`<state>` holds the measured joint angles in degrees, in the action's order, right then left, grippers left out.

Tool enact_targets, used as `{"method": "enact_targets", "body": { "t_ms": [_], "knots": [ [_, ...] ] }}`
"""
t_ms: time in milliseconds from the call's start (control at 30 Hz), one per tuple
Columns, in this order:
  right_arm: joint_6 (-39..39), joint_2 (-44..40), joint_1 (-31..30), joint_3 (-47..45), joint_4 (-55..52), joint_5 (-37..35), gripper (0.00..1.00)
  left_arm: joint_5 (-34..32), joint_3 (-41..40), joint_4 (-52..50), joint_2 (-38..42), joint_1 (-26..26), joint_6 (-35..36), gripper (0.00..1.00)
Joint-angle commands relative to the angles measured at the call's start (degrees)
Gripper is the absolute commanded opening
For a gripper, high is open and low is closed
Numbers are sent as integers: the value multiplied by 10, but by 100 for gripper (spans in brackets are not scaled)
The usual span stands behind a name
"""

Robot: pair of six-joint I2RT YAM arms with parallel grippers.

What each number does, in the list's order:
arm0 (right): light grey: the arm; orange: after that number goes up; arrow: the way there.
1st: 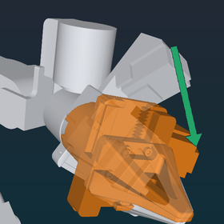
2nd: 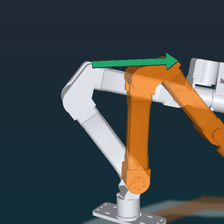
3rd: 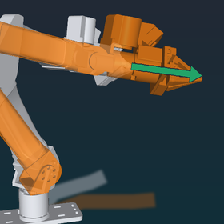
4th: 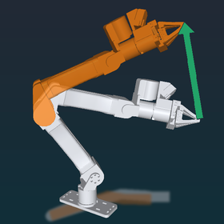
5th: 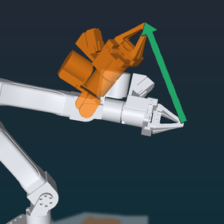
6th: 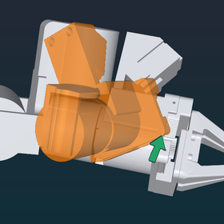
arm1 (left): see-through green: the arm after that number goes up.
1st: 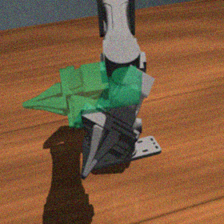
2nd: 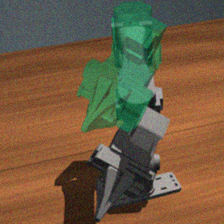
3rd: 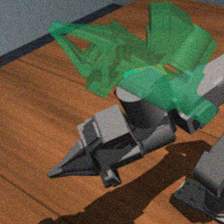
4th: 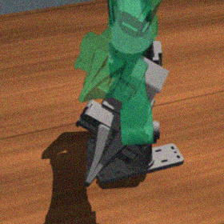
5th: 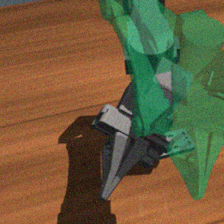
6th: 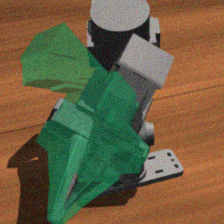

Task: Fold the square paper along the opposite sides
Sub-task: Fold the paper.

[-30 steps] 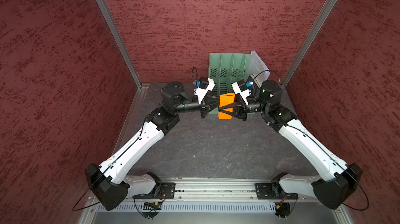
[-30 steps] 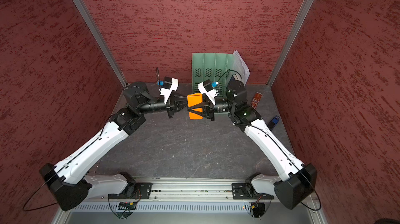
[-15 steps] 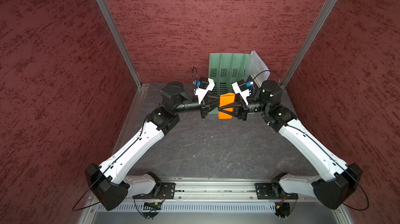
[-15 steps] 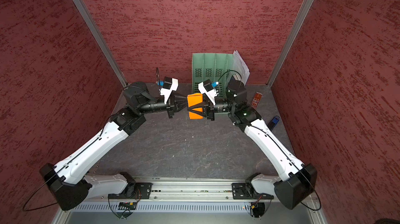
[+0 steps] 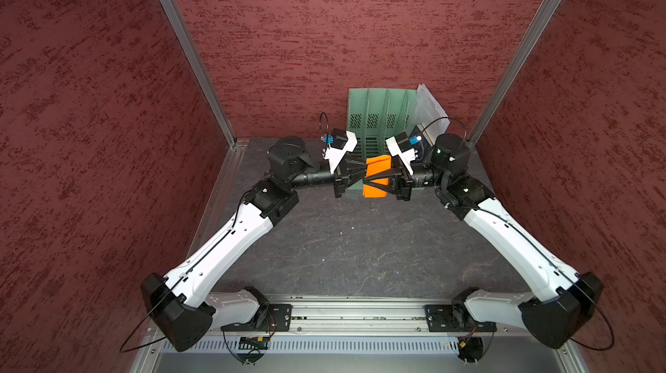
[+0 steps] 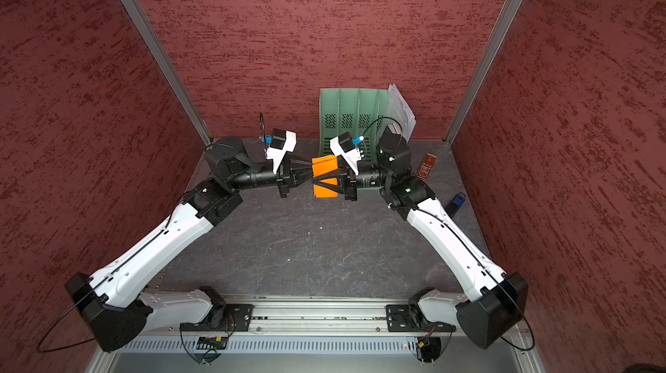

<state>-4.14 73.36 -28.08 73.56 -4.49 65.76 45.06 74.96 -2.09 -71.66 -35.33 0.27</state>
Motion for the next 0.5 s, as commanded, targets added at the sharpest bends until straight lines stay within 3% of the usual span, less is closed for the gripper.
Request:
{"method": "enact_targets", "body": {
  "t_ms": [0, 67, 167, 233, 300, 467],
  "knots": [
    [-1, -1, -7, 9, 19, 8, 9, -11, -6, 2, 6, 6, -2, 6],
    [-2, -1, -7, 9, 19, 9, 9, -15, -6, 2, 7, 6, -2, 18],
    [-1, 0, -7, 9, 19, 9, 9, -24, -8, 2, 12, 10, -2, 52],
    [-1, 1, -6, 8, 19, 9, 9, -36, -9, 0, 19, 15, -1, 68],
    [0, 2, -7, 8, 19, 9, 9, -45, -13, 1, 28, 22, 0, 79],
    [1, 3, -7, 8, 18, 8, 10, -69, -28, 8, 61, 49, -2, 90]
  ]
}}
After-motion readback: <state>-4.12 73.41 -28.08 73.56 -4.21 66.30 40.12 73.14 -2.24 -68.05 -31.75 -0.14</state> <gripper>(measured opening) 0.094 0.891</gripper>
